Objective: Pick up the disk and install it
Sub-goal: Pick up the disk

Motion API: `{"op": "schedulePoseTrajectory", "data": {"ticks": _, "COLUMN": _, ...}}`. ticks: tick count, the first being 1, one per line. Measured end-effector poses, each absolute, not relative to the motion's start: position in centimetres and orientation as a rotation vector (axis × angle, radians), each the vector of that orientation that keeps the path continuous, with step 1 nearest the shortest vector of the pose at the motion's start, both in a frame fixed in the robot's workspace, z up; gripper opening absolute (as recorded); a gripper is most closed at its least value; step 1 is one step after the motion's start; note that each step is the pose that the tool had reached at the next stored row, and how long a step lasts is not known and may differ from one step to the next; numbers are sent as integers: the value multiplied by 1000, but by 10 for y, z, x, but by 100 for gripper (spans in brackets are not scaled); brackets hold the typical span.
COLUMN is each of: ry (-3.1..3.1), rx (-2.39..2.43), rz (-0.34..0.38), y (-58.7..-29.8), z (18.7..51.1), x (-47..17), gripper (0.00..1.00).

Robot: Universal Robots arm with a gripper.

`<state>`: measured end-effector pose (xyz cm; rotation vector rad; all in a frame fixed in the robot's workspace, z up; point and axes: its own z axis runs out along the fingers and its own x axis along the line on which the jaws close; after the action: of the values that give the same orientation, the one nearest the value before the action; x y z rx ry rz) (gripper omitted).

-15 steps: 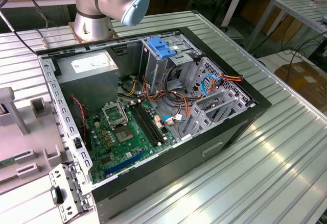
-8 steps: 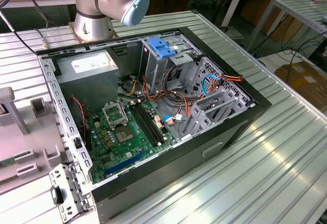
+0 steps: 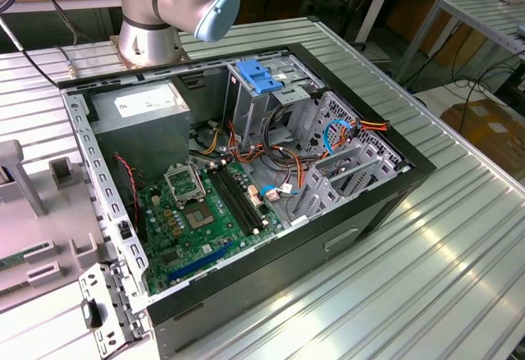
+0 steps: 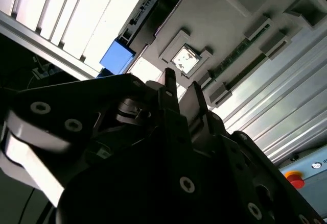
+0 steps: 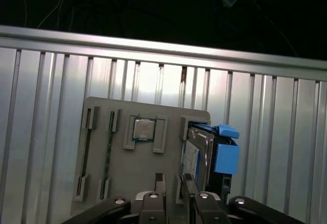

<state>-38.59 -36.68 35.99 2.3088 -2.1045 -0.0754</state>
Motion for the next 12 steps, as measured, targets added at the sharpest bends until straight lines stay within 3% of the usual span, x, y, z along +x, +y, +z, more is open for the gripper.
{"op": "schedulePoseTrajectory", "data": {"ticks": 2, "ry": -2104, "rx": 2309, "rz": -75, "y": -367, "z": 360, "x": -386, "gripper": 36}}
{"op": "schedulePoseTrajectory", "data": {"ticks": 3, "ry": -2103, "rx": 2310, "rz": -75, "y": -367, "z": 360, "x": -386, "gripper": 48}}
{"op": "schedulePoseTrajectory", "data": {"ticks": 4, "ry": -2103, "rx": 2310, "rz": -75, "y": -367, "z": 360, "x": -386, "gripper": 48}}
{"op": "schedulePoseTrajectory", "data": {"ticks": 5, "ry": -2102, "rx": 2311, "rz": -75, "y": -367, "z": 360, "x": -386, "gripper": 54}}
{"op": "schedulePoseTrajectory", "data": {"ticks": 12, "ry": -2101, "rx": 2312, "rz": -75, "y": -366, "z": 360, "x": -386, "gripper": 54}}
